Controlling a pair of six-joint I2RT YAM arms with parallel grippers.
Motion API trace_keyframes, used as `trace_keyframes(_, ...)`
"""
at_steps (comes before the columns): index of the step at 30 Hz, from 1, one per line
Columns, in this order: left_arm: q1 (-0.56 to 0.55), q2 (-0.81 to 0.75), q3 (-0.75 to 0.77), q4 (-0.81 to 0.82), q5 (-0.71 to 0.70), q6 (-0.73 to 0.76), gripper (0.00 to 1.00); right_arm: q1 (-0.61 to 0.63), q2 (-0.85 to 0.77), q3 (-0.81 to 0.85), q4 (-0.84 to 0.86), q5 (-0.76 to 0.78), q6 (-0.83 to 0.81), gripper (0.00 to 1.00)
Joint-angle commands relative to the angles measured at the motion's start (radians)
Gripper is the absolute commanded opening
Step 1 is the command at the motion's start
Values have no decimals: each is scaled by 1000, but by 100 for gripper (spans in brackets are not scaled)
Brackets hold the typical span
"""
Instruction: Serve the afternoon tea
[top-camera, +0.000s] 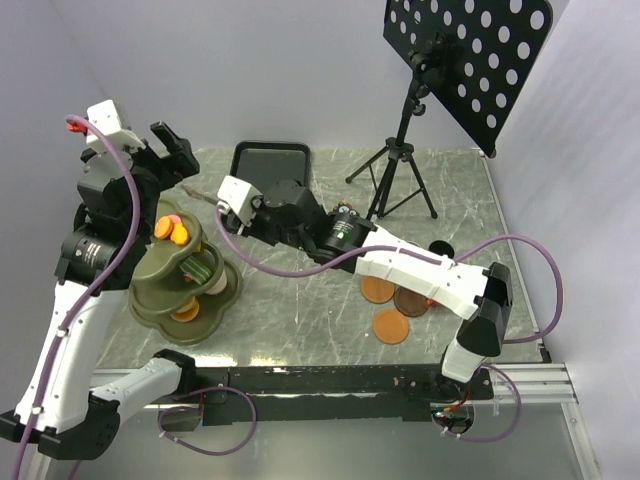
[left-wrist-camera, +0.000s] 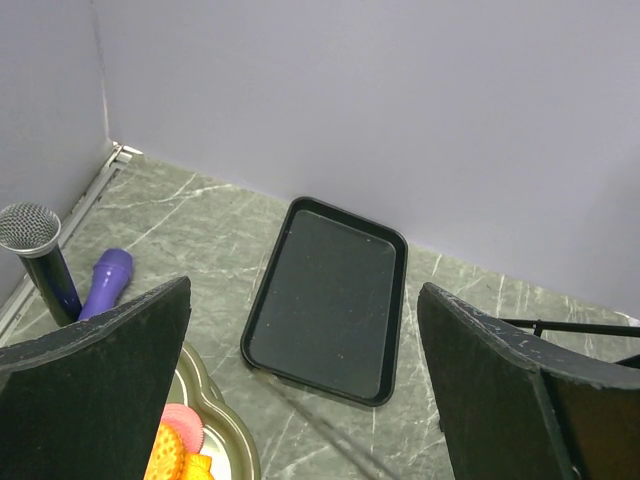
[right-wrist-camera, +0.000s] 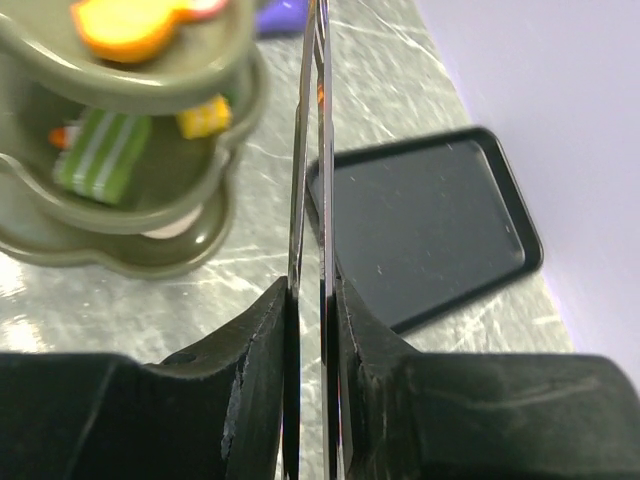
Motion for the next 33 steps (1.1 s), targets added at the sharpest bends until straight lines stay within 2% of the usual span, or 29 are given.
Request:
trace_keyframes(1, -3, 14, 31, 8, 5, -18, 100, -35, -84, -27, 61, 51, 37, 28)
trace_keyframes(7, 0, 41, 56, -11, 10, -41, 100, -86, -111, -67, 70, 37, 58, 29)
trace_keyframes(13, 32, 61, 88, -84, -2, -135, 100, -179, -94, -116, 60, 42, 135, 28)
trace_keyframes(18, 129, 58, 111, -156, -27, -220, 100, -229, -98, -150, 63, 57, 155, 28)
trace_keyframes(24, 245, 98, 151, -161, 57, -220, 100, -269, -100, -189, 81, 43, 179, 28)
trace_keyframes(29, 291, 150, 188, -161, 123, -223, 100, -264, -104, -324, 150, -3, 86, 28)
trace_keyframes(33, 295, 126, 171, -114, 116, -197, 100, -246, -182, -409, 176, 31, 55, 28)
